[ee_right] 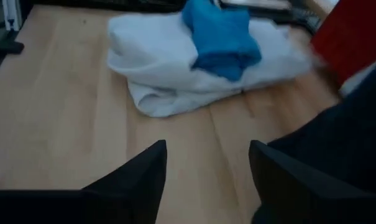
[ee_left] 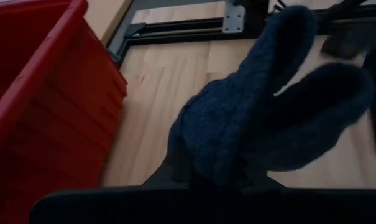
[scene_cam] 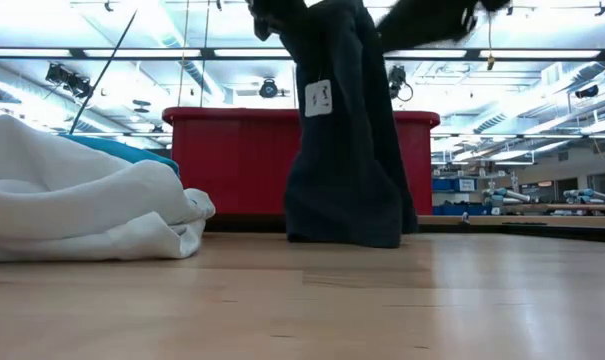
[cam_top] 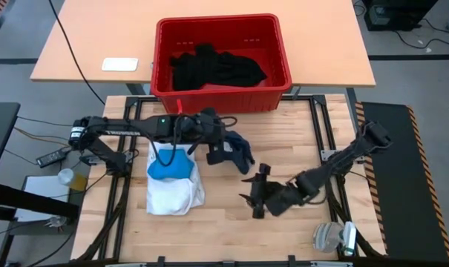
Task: Fold laundry
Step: Fold the dark blue underwear
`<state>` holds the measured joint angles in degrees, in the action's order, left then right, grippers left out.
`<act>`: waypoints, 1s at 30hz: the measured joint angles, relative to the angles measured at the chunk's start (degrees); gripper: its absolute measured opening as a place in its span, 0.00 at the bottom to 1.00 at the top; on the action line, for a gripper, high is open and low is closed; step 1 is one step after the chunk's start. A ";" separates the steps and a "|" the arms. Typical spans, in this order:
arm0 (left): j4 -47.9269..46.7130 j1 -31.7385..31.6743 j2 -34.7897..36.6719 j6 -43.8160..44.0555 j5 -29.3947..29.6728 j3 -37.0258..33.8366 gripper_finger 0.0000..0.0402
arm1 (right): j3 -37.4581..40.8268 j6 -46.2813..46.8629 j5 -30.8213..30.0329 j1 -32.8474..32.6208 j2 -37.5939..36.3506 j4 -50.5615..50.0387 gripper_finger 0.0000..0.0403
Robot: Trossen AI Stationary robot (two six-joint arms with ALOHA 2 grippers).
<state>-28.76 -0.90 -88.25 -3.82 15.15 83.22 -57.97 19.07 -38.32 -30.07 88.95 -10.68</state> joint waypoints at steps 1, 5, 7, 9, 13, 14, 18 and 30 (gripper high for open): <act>-0.01 -0.05 0.00 0.08 0.10 0.00 0.06 | 2.82 -0.39 1.24 1.43 0.00 4.38 0.57; 0.01 0.92 0.00 0.86 0.14 0.00 0.06 | 14.74 -3.10 3.07 5.65 1.18 27.73 0.53; 0.00 0.99 -0.02 1.65 0.04 0.00 0.06 | 18.65 -5.67 4.00 6.53 3.56 41.00 0.52; 0.24 0.67 -0.48 2.78 0.21 0.00 0.06 | 19.77 -7.25 2.33 6.67 6.86 49.89 0.50; -0.03 0.64 -1.35 3.26 0.65 -0.02 0.06 | 16.69 -7.81 0.70 7.51 14.51 53.93 0.47; -0.16 0.56 -1.48 3.26 0.70 -0.02 0.06 | 14.95 -8.40 0.58 7.49 16.44 53.91 0.46; -0.54 0.34 -1.70 3.65 1.01 -0.04 0.06 | 7.96 -9.28 -6.02 6.63 21.95 52.45 0.45; -2.26 1.57 -1.88 4.49 1.09 -0.07 0.06 | 14.75 6.97 -20.81 9.59 17.88 39.87 0.38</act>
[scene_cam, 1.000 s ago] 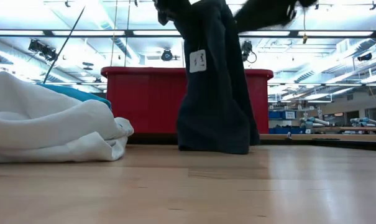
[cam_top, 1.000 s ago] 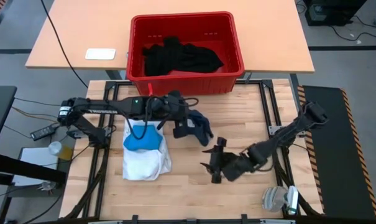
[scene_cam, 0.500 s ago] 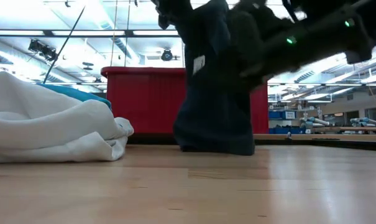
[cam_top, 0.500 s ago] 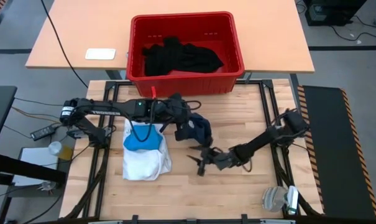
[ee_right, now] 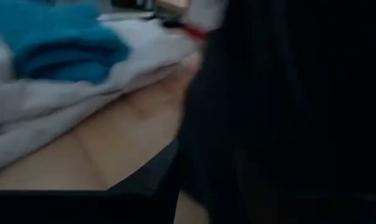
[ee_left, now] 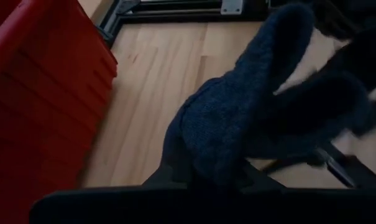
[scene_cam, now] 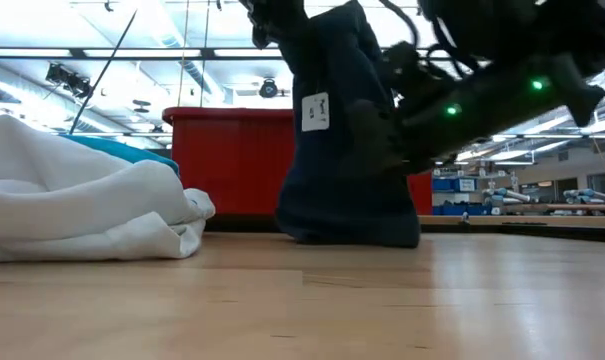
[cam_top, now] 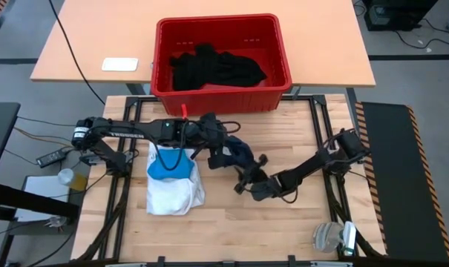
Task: Fold laundry
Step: Fold the dark blue underwear
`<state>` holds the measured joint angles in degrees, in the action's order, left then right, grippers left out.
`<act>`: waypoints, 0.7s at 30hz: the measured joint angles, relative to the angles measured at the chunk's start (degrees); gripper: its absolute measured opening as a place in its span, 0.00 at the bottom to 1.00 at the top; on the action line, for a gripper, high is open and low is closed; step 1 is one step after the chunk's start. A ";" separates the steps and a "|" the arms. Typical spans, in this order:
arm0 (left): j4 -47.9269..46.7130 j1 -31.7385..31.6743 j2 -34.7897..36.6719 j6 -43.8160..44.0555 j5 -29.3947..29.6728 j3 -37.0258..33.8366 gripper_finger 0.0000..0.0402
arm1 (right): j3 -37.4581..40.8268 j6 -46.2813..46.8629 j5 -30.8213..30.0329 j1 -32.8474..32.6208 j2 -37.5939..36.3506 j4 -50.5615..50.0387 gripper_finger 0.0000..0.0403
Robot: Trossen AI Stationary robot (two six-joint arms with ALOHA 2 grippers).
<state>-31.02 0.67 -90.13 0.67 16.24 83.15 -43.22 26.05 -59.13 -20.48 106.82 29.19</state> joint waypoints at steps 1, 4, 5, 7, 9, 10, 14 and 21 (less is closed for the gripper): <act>-0.20 0.17 0.00 0.02 0.06 0.00 0.06 | 1.52 0.95 -1.37 0.10 -0.83 0.70 0.38; -0.06 0.28 0.00 -0.21 0.00 0.00 0.06 | 5.41 0.17 -2.03 1.31 -2.86 3.42 0.38; -0.04 0.30 0.00 -0.55 -0.02 0.00 0.06 | 6.71 -0.82 -0.93 1.94 -3.78 4.17 0.38; 0.53 0.17 0.00 -2.45 0.03 0.00 0.06 | 8.45 -3.87 -0.81 3.10 -5.48 5.09 0.38; 1.76 -0.55 0.00 -5.84 0.60 -0.02 0.06 | 10.38 -8.09 -3.77 4.26 -7.71 5.71 0.38; 3.29 -1.17 0.12 -7.80 0.64 -0.02 0.06 | 10.95 -12.41 -4.12 5.29 -8.73 7.25 0.38; 9.10 -3.79 0.72 -15.53 0.52 0.08 0.06 | 12.81 -27.29 3.31 11.63 -12.25 16.53 0.38; 13.65 -6.54 0.72 -28.64 0.10 1.73 0.06 | 12.46 -36.19 10.53 24.43 -15.23 22.31 0.37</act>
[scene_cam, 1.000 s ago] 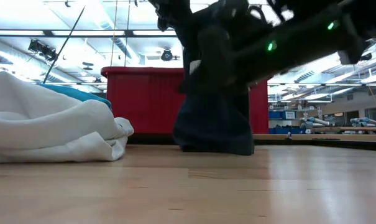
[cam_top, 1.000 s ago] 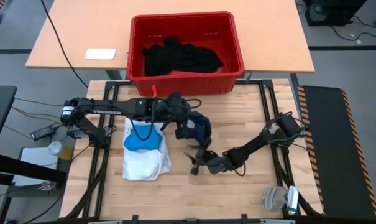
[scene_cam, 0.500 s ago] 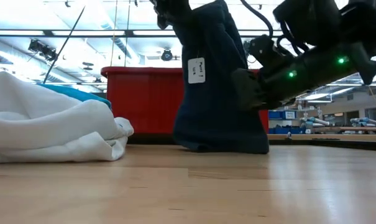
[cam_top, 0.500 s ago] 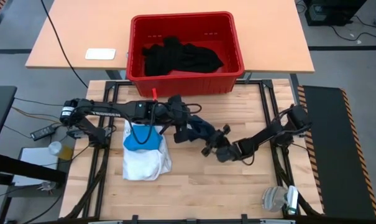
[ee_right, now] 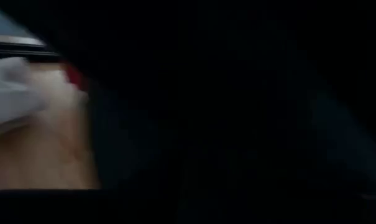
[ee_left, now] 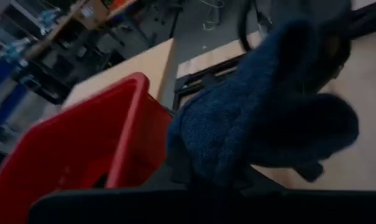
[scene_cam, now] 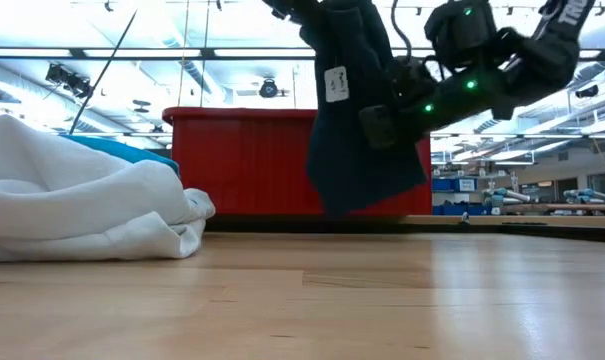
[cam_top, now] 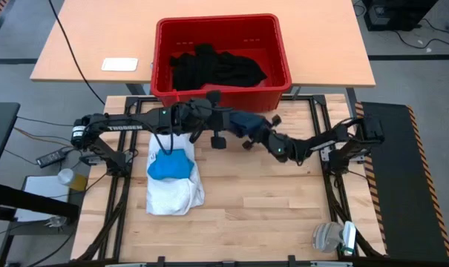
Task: Fold laundry
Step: Fold the dark blue underwear
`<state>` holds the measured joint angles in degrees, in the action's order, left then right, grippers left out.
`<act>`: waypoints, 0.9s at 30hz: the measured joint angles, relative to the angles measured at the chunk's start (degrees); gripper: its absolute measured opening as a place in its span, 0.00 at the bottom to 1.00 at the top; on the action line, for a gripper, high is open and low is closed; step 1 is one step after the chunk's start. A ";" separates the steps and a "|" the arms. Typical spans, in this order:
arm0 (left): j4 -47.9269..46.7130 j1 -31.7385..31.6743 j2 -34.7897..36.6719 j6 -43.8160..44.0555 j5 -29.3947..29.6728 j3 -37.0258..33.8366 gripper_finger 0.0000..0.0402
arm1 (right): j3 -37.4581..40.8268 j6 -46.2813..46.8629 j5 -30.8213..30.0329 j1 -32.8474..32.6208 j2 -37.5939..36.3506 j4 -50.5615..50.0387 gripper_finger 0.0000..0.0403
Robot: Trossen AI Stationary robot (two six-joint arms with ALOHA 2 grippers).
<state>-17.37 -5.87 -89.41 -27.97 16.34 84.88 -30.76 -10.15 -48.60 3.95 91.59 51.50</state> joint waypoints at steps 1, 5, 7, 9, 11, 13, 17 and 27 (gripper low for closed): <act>-0.36 0.17 0.00 -0.59 0.02 0.00 0.06 | 0.00 0.09 2.89 1.04 0.03 -0.24 0.37; -7.13 1.82 -0.74 3.87 -2.78 -0.02 0.06 | 0.07 7.43 11.19 2.03 0.08 -8.11 0.36; -10.55 2.62 -1.89 8.62 -5.92 -0.98 0.06 | 0.13 12.64 14.44 1.29 0.07 -14.23 0.36; -11.14 3.59 -3.27 12.71 -8.40 -3.84 0.06 | 0.11 17.42 19.31 -0.21 0.11 -18.07 0.36; -10.34 4.87 -4.50 15.25 -10.37 -6.76 0.06 | 0.11 20.87 23.56 -2.29 0.14 -21.55 0.36; -8.68 6.27 -5.54 17.79 -11.74 -8.83 0.06 | 0.11 22.40 25.59 -4.81 -0.08 -24.64 0.36; -8.83 8.71 -7.81 22.70 -12.01 -10.54 0.07 | 0.11 24.12 26.98 -9.56 -1.16 -29.18 0.36; -8.11 13.40 -8.20 26.47 -12.75 -10.51 0.11 | 0.11 37.07 49.48 -18.05 -1.99 -33.30 0.36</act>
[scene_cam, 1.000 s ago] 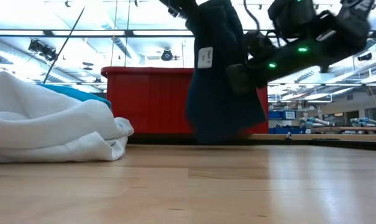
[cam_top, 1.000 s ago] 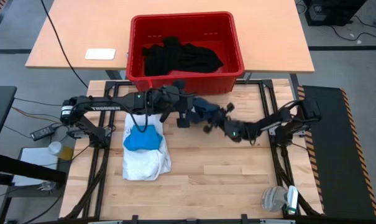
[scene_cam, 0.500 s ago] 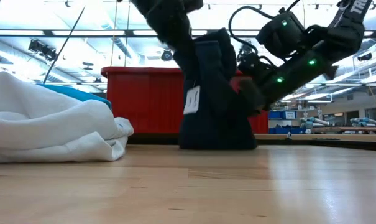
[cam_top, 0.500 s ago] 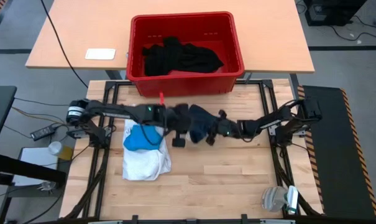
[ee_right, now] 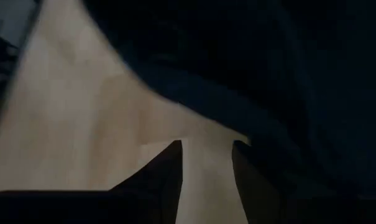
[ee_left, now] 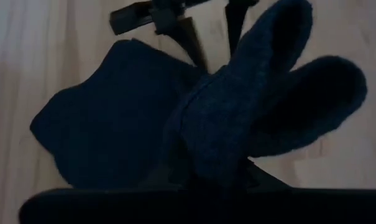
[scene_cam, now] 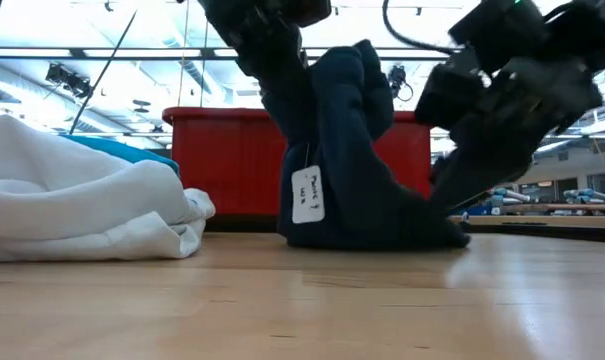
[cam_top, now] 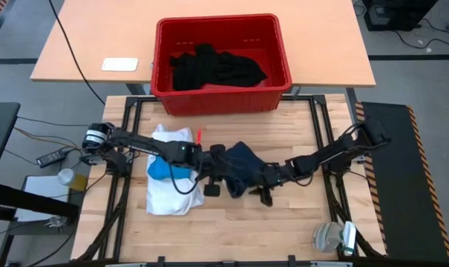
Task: Fold laundry
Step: Fold the dark blue underwear
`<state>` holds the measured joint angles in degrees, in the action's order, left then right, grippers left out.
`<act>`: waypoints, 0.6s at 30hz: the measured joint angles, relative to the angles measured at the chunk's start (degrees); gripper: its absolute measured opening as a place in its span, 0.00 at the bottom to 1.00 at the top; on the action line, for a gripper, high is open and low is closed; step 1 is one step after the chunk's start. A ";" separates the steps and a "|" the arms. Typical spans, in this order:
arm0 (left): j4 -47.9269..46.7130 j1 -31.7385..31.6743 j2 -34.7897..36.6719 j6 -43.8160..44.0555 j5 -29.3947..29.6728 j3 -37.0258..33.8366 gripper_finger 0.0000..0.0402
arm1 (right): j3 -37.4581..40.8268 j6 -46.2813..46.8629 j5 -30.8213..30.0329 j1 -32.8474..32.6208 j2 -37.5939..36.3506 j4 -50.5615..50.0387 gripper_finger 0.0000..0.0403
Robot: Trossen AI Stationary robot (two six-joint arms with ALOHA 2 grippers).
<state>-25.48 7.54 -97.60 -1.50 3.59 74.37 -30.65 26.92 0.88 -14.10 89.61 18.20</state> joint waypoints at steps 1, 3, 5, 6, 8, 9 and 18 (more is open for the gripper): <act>0.61 0.30 0.00 0.01 0.01 -0.29 0.11 | 0.00 1.56 0.06 -0.88 -0.35 -0.44 0.36; 1.99 0.76 0.02 0.39 0.03 -1.44 0.11 | -0.04 2.98 -3.04 -2.85 -0.53 -1.61 0.36; 1.87 1.02 0.02 0.79 0.07 -2.12 0.11 | -0.03 4.67 -6.40 -4.75 -0.51 -4.57 0.36; 2.11 1.13 0.02 0.77 0.10 -2.34 0.11 | -0.02 5.13 -7.12 -5.42 -0.46 -5.73 0.36; 2.58 1.49 0.02 0.70 0.16 -2.63 0.11 | -0.02 5.50 -7.25 -6.22 -0.63 -7.45 0.36; 2.55 1.57 0.02 0.34 0.16 -2.69 0.11 | 0.02 5.37 -7.96 -6.50 -0.99 -7.55 0.36; 3.79 1.95 0.02 -0.19 -0.95 -2.72 0.11 | -0.04 -4.15 -34.40 -6.44 -2.26 2.46 0.36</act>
<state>-21.69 9.49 -97.58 -1.69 2.64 71.66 -30.70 22.77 -33.52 -20.54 87.35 20.65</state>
